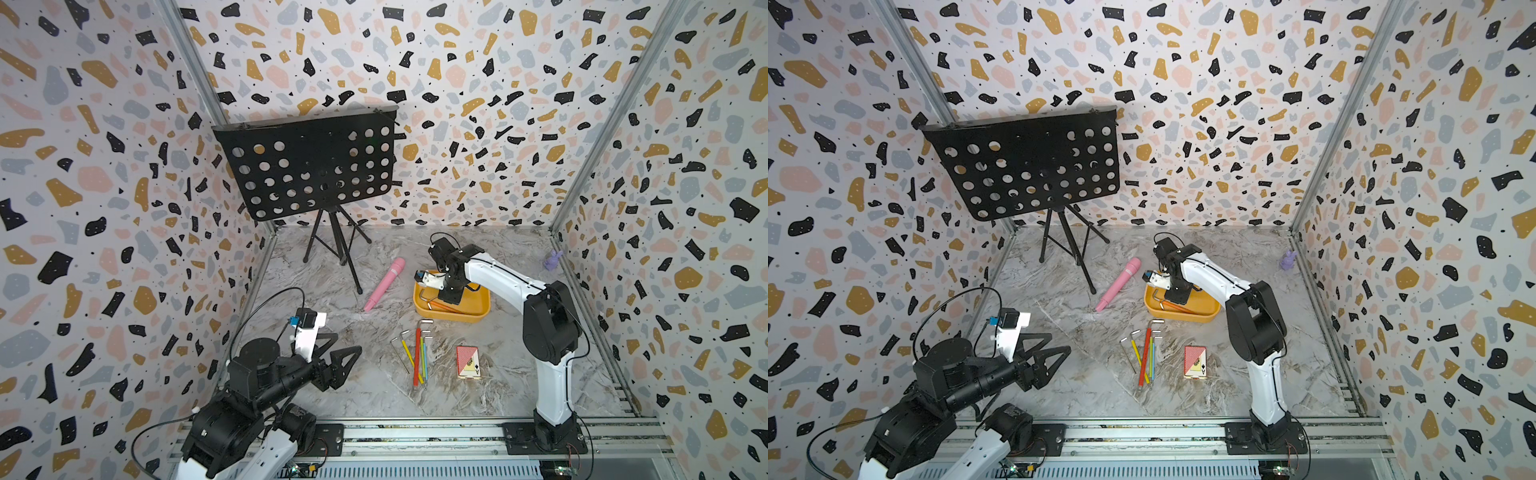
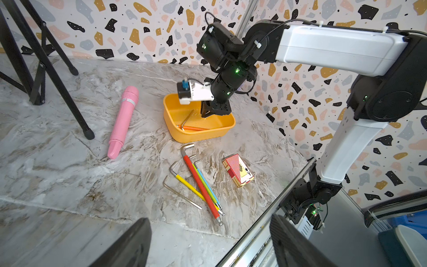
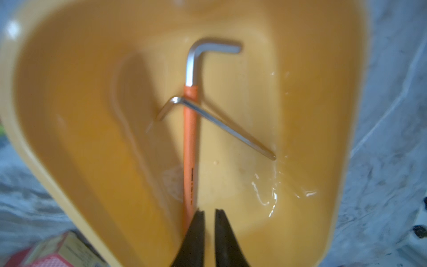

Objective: Put the hex key on the desktop into the storage box
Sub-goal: Place the Allen key in the storage box.

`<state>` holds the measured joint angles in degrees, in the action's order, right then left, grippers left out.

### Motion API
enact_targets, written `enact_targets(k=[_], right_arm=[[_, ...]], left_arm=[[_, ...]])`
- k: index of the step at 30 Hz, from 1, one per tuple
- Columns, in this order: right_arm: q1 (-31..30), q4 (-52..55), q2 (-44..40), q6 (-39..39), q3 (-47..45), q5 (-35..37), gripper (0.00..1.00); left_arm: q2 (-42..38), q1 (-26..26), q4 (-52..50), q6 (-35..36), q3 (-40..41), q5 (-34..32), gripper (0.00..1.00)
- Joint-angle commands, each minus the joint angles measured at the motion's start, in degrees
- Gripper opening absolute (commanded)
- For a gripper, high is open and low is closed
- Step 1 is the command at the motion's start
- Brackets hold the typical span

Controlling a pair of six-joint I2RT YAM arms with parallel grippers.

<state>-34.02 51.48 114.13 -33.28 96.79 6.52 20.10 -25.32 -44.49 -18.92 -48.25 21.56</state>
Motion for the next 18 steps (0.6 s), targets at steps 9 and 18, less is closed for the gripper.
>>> enact_targets(k=[9,18], right_arm=[[-5.44,-2.15,-19.08,46.9,-7.16,-5.43,0.35],[-19.84,-7.0,-20.16,68.85,-19.1,-6.26,0.34]], left_arm=[[-0.16,0.68,2.35,0.02,0.61,-0.34,0.85],[-0.28,0.82,2.35,-0.07,0.58,-0.3,0.85]])
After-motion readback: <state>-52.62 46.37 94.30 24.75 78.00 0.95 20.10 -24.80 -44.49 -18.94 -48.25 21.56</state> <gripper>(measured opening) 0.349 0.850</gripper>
